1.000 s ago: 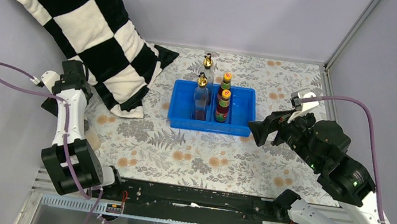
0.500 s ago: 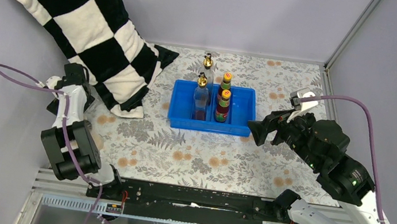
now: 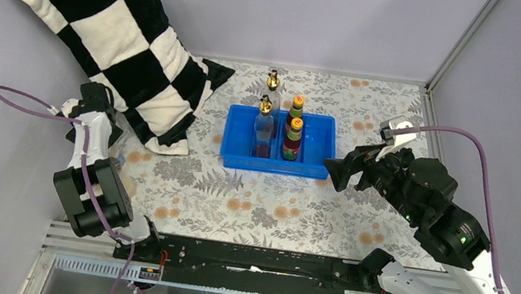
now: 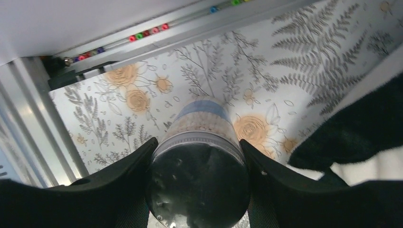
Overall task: Organize the condiment bottles
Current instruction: Pick up the bottle from the corner of the board.
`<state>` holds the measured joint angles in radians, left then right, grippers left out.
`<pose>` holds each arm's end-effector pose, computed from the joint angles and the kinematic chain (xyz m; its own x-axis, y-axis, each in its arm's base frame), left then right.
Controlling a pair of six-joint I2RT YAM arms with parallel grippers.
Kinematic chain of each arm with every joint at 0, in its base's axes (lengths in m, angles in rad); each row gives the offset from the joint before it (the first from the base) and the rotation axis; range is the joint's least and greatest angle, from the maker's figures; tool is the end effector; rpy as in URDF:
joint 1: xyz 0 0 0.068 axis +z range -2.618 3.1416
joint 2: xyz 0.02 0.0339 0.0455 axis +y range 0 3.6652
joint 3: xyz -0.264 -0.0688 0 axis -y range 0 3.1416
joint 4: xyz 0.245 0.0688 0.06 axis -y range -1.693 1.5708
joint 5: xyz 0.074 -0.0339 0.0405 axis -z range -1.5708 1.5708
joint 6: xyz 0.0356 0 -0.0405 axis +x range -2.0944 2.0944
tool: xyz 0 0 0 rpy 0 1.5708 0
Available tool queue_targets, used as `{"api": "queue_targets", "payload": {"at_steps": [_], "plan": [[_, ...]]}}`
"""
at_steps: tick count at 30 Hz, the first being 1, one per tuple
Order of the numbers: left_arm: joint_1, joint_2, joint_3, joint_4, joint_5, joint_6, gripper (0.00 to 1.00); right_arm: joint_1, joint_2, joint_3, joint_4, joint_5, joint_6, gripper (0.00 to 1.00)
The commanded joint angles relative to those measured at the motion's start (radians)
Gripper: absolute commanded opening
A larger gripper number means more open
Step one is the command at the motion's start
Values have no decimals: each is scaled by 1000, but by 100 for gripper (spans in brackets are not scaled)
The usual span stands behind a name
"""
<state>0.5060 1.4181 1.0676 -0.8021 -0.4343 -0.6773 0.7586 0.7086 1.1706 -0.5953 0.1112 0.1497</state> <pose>0.2322 0.1458 0.2495 -0.2537 -0.7905 -0.5574 -0.9600 0.2762 0.0451 0.0902 0.0800 0.4337 -0.1854 0.0285 -0.9822 -0.5827 0.8017 0.1332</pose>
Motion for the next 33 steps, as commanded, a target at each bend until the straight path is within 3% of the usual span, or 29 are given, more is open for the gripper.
{"api": "queue_targets", "payload": {"at_steps": [1,5,9,24,33], "plan": [[3,-45,25,84,156,109,0,-4,1,-6,45,-9,-18,96],[-9,-114,1,181,312,203,0,-4,5,-10,48,-10,-17,96],[-57,-122,16,215,373,229,0,-4,12,-11,54,-11,-15,96],[-586,-54,128,236,205,167,0,-4,41,-12,61,-21,13,96],[-856,62,364,188,152,167,0,-3,52,-20,74,-30,46,95]]}}
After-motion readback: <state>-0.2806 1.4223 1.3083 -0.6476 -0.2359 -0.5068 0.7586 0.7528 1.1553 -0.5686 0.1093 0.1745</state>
